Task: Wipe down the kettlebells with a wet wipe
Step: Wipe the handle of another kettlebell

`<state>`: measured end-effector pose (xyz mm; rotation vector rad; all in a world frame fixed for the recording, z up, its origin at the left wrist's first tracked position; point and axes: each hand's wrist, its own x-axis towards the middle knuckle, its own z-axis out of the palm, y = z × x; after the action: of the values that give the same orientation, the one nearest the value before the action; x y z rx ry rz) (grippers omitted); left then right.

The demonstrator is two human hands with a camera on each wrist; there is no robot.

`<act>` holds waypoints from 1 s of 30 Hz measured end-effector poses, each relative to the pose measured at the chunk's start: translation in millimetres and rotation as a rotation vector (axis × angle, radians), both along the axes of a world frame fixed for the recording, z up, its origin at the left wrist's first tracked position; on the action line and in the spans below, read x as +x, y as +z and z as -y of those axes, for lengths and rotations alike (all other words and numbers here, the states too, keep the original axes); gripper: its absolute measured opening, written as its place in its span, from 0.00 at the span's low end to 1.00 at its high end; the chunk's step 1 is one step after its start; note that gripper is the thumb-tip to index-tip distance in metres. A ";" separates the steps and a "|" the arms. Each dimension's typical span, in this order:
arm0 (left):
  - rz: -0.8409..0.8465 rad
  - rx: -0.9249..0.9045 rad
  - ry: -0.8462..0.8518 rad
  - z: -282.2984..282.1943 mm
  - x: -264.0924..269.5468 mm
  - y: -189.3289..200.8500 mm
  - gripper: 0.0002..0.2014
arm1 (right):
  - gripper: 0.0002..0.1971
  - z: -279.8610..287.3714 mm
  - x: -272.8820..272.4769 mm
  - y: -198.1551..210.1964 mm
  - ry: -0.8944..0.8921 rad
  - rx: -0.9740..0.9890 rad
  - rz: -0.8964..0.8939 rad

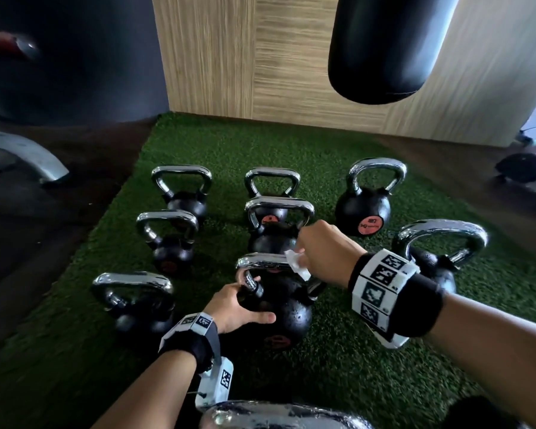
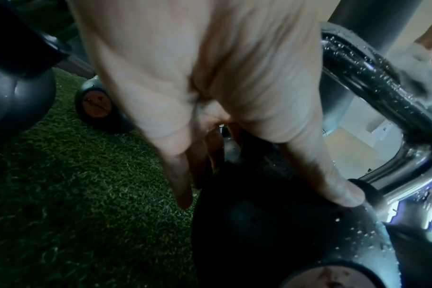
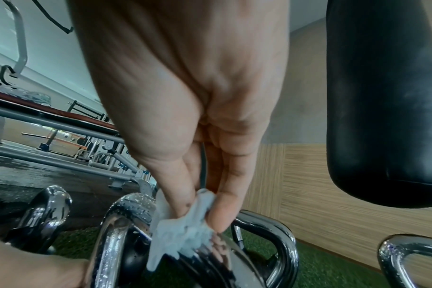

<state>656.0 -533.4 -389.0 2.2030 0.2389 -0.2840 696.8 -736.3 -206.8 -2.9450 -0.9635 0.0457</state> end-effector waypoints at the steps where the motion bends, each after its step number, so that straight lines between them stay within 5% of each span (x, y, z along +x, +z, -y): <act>1: 0.000 -0.018 0.002 0.3 -0.6 -2.1 0.60 | 0.09 3.9 1.4 -0.7 -0.011 -0.008 -0.001; 4: 0.002 -0.055 0.014 1.5 -2.1 -6.9 0.65 | 0.05 21.8 7.2 -4.0 -0.051 -0.107 0.048; 11: -0.015 -0.074 0.026 1.1 -1.7 -8.5 0.69 | 0.21 29.9 11.0 -14.8 -0.020 -0.225 0.140; 19: 0.002 -0.100 0.036 3.2 -4.7 -6.0 0.64 | 0.17 42.0 21.1 -16.1 -0.091 -0.247 -0.164; 24: -0.004 -0.099 0.039 3.4 -5.5 -5.2 0.61 | 0.22 56.6 24.1 -20.9 -0.262 0.106 -0.372; 27: -0.014 -0.095 0.051 3.7 -5.5 -4.5 0.60 | 0.08 68.1 24.4 -30.7 -0.337 0.404 -0.539; 30: -0.015 -0.096 0.050 4.7 -6.2 -1.7 0.58 | 0.07 81.0 24.2 -42.9 -0.401 0.641 -0.691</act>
<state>649.8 -538.1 -390.7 2.0976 0.2825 -0.2787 721.0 -817.3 -249.7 -2.2012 -0.2167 0.5716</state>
